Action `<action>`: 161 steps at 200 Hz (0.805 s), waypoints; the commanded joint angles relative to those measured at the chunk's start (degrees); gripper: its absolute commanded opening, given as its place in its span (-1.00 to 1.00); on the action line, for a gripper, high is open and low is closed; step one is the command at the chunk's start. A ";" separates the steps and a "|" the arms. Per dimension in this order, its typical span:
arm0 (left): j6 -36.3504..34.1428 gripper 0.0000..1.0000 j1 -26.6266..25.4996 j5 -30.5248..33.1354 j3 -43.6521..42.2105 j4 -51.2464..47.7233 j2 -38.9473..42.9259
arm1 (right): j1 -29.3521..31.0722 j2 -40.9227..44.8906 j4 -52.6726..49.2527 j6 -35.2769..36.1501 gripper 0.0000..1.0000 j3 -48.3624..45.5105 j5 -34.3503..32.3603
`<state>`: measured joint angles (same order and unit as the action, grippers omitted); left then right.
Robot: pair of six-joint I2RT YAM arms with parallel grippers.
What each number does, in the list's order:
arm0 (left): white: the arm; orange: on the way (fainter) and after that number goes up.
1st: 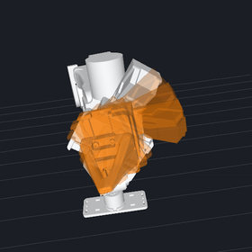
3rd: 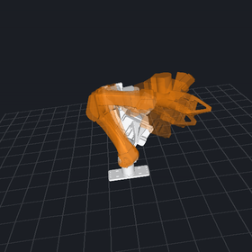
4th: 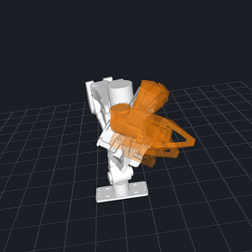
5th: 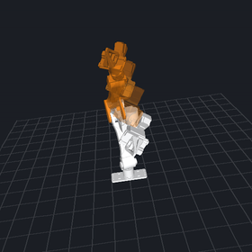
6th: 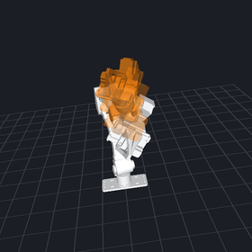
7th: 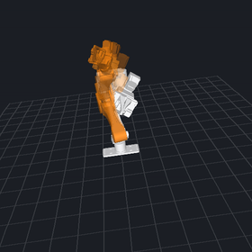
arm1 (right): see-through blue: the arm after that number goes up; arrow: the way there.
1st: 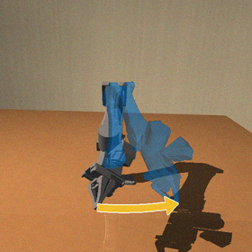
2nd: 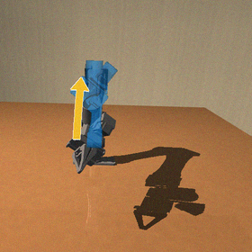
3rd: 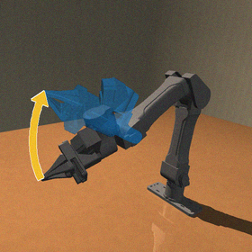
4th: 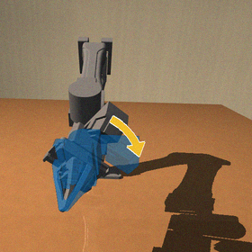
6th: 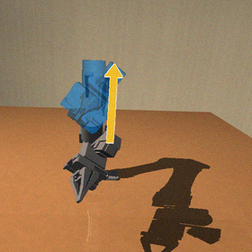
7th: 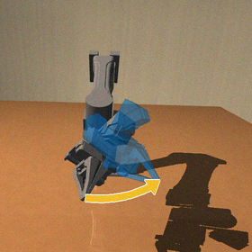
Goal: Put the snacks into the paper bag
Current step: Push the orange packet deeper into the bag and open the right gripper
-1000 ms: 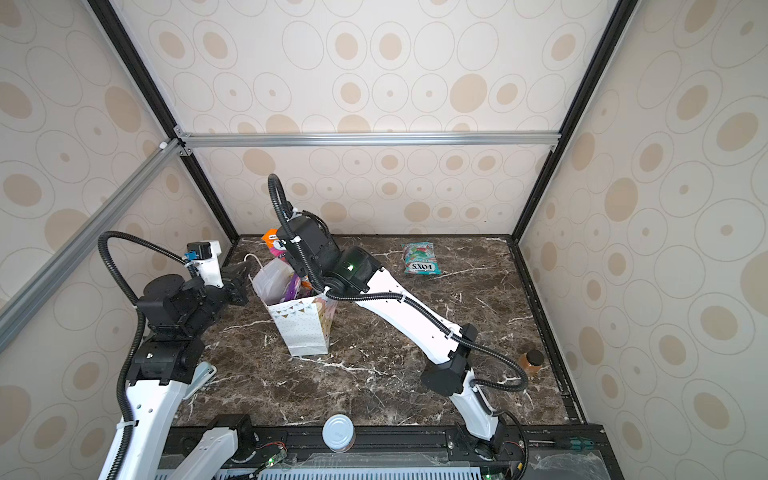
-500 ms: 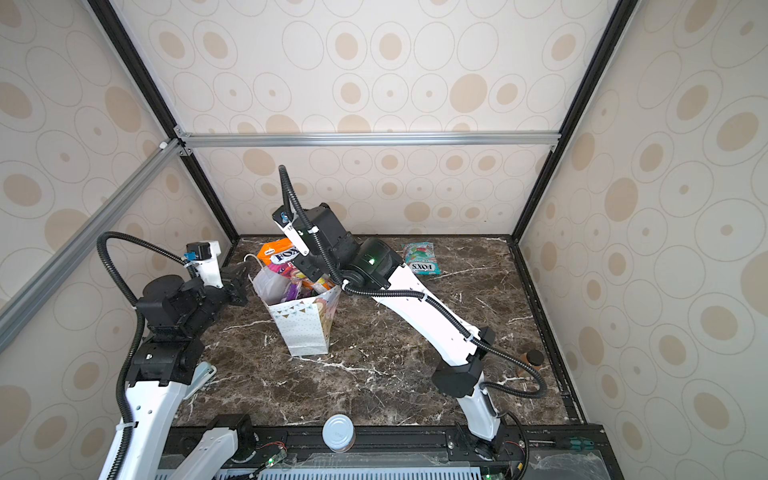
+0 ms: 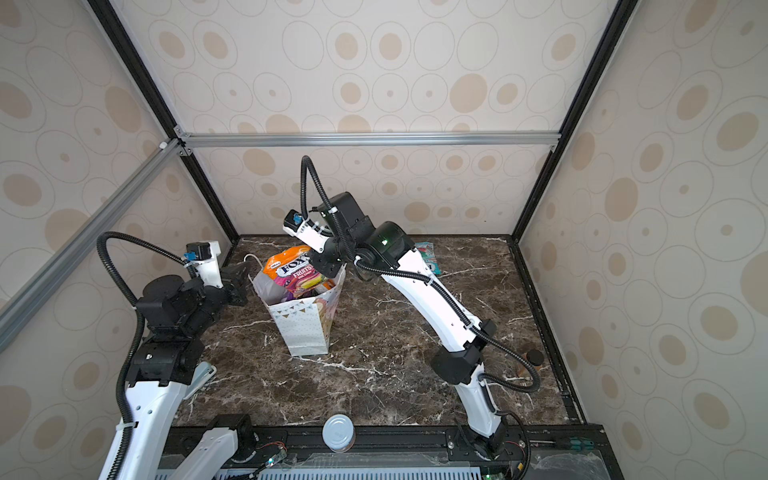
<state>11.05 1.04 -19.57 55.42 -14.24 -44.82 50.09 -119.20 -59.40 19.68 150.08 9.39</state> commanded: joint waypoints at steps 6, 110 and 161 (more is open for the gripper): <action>-1.29 -1.00 0.39 -0.12 1.42 3.56 0.80 | -0.59 -1.64 -0.96 3.01 -1.00 1.56 8.52; -1.51 -1.00 0.40 0.31 1.38 3.51 0.95 | -3.40 -5.50 2.56 5.76 -1.00 0.71 22.61; -1.46 -1.00 0.41 0.15 1.45 3.51 1.04 | -5.15 -6.31 6.79 4.40 -1.00 -2.30 23.15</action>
<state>11.03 1.04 -19.09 55.42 -14.33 -44.82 46.09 -125.64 -56.58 24.29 148.42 30.15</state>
